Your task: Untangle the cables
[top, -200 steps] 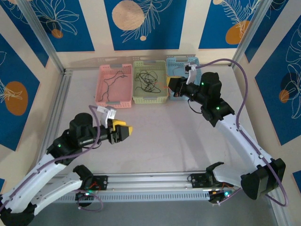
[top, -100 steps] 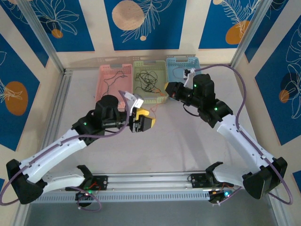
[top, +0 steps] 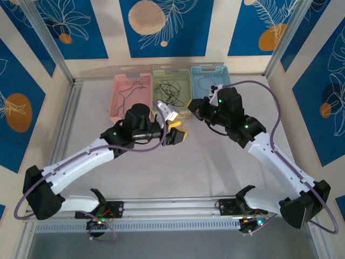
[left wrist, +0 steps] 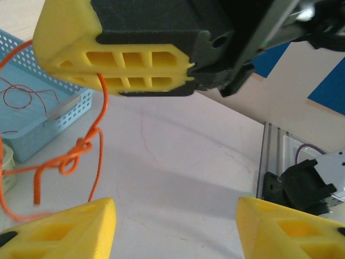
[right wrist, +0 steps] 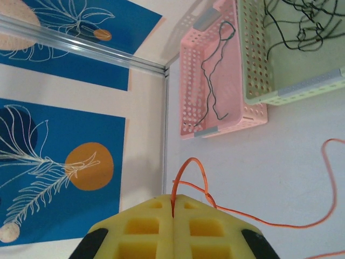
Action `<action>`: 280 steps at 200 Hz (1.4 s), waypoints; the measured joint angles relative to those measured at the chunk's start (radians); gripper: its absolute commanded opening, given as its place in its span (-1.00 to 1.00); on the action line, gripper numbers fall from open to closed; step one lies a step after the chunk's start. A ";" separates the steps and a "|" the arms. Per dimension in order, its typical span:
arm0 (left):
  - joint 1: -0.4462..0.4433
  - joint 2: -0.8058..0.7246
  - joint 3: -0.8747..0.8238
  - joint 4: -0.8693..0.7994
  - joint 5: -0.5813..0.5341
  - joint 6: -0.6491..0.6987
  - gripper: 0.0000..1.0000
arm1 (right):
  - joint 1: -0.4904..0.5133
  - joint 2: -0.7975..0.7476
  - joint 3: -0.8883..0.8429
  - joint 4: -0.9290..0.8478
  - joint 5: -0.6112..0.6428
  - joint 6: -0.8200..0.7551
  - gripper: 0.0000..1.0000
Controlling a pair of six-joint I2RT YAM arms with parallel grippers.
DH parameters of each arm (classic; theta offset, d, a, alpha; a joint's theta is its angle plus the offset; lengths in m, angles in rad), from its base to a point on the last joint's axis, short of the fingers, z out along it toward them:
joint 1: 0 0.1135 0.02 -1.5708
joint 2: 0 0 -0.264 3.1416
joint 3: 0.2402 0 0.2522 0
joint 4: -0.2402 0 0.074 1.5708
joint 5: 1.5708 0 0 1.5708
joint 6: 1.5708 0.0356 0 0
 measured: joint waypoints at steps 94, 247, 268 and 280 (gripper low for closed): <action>0.000 0.135 0.009 0.107 -0.104 0.033 0.17 | 0.029 -0.020 0.000 -0.021 0.002 0.096 -1.00; -0.004 -0.107 -0.300 0.216 -0.145 -0.016 -1.00 | -0.177 -0.085 -0.031 -0.027 -0.007 0.117 -1.00; -0.008 -0.231 -0.364 0.201 -0.139 -0.035 -1.00 | -0.244 -0.086 -0.052 -0.026 -0.008 0.117 -1.00; -0.010 -0.304 -0.396 0.185 -0.138 -0.042 -1.00 | -0.278 -0.086 -0.067 -0.027 -0.009 0.116 -1.00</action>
